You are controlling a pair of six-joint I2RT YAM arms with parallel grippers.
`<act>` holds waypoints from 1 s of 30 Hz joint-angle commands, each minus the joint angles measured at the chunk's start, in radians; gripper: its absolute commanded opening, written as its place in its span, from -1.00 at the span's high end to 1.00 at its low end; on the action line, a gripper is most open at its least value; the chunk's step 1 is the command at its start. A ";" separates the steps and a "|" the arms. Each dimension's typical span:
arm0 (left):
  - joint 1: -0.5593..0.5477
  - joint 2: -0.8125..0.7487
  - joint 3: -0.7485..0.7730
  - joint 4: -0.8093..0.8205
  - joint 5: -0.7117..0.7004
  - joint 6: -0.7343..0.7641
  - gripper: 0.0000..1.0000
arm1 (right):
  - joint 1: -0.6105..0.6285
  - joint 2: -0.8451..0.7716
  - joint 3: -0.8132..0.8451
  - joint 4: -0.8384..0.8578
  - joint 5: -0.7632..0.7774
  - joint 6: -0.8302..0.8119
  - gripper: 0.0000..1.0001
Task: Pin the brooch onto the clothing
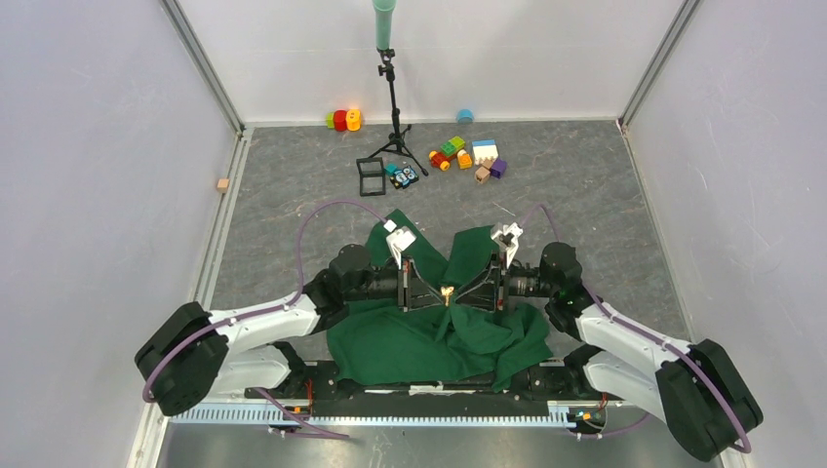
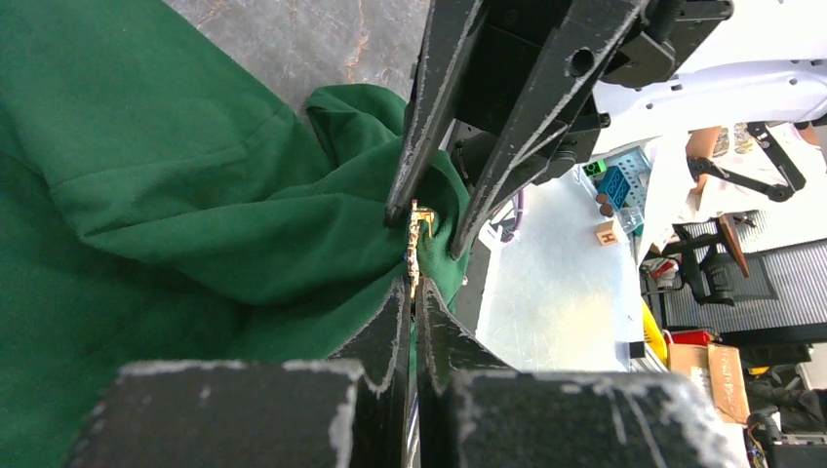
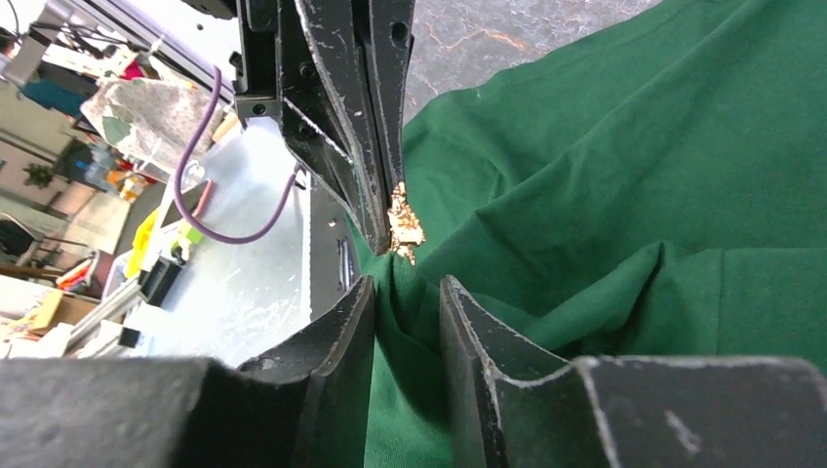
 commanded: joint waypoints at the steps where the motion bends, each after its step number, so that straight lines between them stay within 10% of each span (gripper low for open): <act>1: 0.002 0.013 0.040 0.015 -0.023 -0.018 0.96 | -0.004 -0.058 0.062 -0.150 0.012 -0.141 0.24; 5: 0.011 0.013 0.045 -0.019 -0.039 -0.019 0.85 | -0.006 -0.105 0.092 -0.265 0.103 -0.207 -0.01; 15: 0.175 -0.104 0.232 -0.535 -0.202 0.091 -0.93 | -0.065 -0.108 0.322 -0.643 0.550 -0.351 -0.45; 22: 0.270 0.048 0.445 -0.830 -0.508 0.221 -1.00 | -0.072 0.000 0.400 -0.762 0.843 -0.424 -0.61; 30: 0.303 0.358 0.639 -0.834 -0.672 0.302 -1.00 | -0.144 0.235 0.410 -0.617 0.813 -0.421 -0.56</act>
